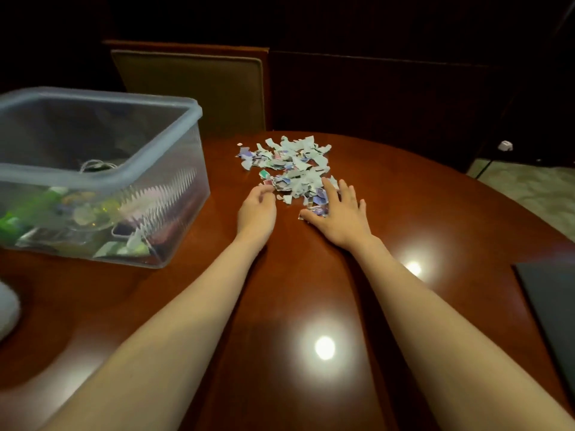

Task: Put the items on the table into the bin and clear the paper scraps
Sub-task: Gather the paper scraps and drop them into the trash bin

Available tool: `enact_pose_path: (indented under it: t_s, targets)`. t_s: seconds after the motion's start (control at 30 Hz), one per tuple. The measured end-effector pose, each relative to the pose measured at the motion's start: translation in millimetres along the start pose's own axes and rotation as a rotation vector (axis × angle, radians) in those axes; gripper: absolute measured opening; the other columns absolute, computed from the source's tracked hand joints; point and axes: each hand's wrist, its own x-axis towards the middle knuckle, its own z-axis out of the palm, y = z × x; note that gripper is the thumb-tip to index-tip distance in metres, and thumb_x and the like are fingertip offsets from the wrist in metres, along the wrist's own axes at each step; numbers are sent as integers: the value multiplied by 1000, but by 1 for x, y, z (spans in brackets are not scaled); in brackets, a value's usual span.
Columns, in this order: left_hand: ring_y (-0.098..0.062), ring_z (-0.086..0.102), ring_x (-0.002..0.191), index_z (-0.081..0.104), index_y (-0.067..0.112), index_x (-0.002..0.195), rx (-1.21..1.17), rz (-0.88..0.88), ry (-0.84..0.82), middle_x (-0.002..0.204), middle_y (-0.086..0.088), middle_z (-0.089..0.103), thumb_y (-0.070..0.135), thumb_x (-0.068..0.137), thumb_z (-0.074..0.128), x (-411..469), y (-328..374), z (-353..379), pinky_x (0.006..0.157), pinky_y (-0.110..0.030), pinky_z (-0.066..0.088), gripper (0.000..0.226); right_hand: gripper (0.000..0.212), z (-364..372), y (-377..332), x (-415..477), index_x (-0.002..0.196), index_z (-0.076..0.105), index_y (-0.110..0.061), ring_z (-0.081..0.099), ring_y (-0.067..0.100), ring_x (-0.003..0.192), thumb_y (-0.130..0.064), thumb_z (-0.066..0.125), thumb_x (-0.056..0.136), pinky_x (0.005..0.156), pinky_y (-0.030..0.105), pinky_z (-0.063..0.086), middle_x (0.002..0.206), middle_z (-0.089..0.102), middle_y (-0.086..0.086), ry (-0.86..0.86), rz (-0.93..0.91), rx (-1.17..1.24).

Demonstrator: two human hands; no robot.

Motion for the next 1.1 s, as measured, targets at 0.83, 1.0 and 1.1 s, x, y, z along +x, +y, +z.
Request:
enact_pose_path:
  t_s: [0.83, 1.0, 1.1]
  targets:
    - [-16, 42, 128, 50, 27, 131, 347, 172, -88, 142, 4, 43, 27, 101, 31, 61, 11, 12, 108, -30, 33, 36, 16, -19, 20, 47, 94, 60, -18, 52, 18, 114, -6, 51, 88, 97, 31, 45, 115, 46, -5, 162, 76, 792]
    - [-20, 27, 139, 42, 25, 138, 349, 61, -34, 150, -1, 33, 27, 101, 31, 95, 22, 11, 113, -38, 22, 39, 33, -27, 34, 87, 126, 53, -17, 42, 16, 126, -18, 49, 93, 106, 31, 35, 140, 40, 1, 8, 31, 612]
    - [-20, 24, 141, 40, 25, 140, 352, 9, 9, 152, -2, 29, 28, 101, 32, 120, 26, 11, 114, -38, 21, 40, 38, -26, 33, 110, 133, 46, -15, 40, 15, 128, -19, 48, 95, 100, 23, 31, 142, 39, 2, -22, 36, 659]
